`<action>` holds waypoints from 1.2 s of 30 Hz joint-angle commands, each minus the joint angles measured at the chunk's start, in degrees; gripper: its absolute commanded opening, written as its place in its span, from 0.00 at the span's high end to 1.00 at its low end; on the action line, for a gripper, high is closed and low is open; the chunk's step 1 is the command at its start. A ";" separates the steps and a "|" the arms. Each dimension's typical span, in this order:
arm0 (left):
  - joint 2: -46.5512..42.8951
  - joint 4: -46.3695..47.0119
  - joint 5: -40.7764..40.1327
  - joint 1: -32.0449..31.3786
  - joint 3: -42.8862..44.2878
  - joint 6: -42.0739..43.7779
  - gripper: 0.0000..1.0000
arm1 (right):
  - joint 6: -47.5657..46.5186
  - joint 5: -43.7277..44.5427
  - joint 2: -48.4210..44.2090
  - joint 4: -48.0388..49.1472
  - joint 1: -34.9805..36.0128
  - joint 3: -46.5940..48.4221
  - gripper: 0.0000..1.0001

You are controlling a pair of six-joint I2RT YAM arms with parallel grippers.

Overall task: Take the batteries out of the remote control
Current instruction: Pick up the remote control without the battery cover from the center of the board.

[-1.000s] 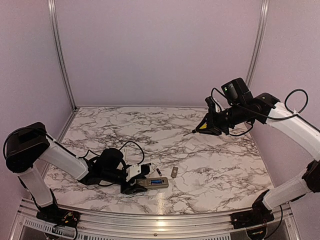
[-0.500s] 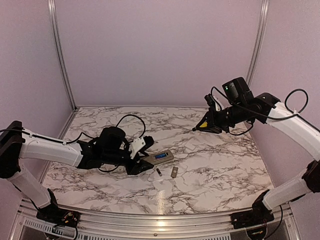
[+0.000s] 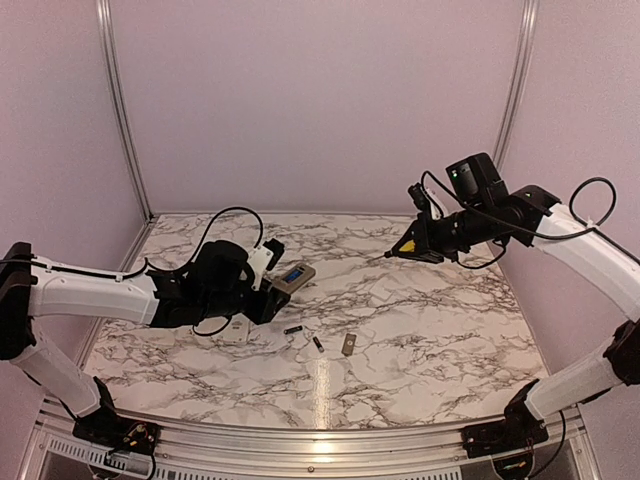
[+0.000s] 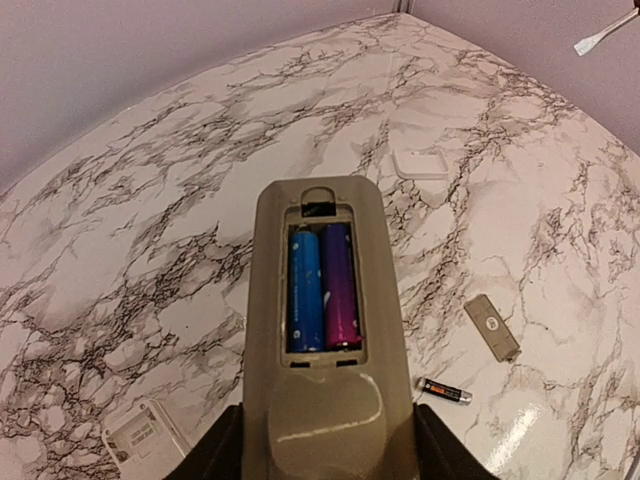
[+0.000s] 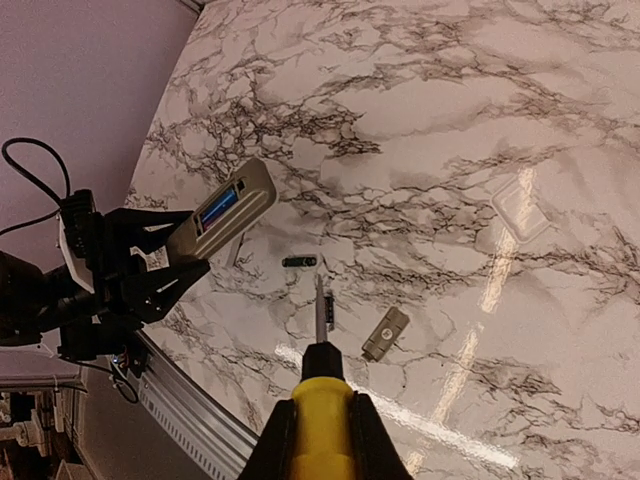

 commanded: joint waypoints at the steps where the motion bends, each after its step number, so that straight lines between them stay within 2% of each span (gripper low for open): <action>1: -1.47 -1.09 -3.65 0.60 -0.81 2.85 1.00 | -2.32 -0.54 0.95 1.57 -0.61 0.67 1.00; 10: -1.36 -1.70 8.51 1.80 0.59 6.55 1.00 | -5.17 -2.61 0.49 3.64 -0.58 0.47 1.00; 15: -1.61 -0.69 18.02 1.91 0.73 13.13 1.00 | -5.57 -3.75 0.00 4.84 -0.58 -0.45 1.00; 20: -2.35 -1.66 21.16 1.55 1.61 17.19 1.00 | -7.10 -2.27 -0.49 3.25 -0.46 -0.47 1.00; 25: -0.94 -7.96 17.86 -0.74 5.34 24.33 1.00 | -10.62 -5.18 -2.01 2.11 1.08 0.27 1.00; 36: -1.45 -3.53 4.20 -5.88 6.11 34.27 1.00 | -11.67 -1.30 -3.05 -2.41 7.14 1.88 1.00</action>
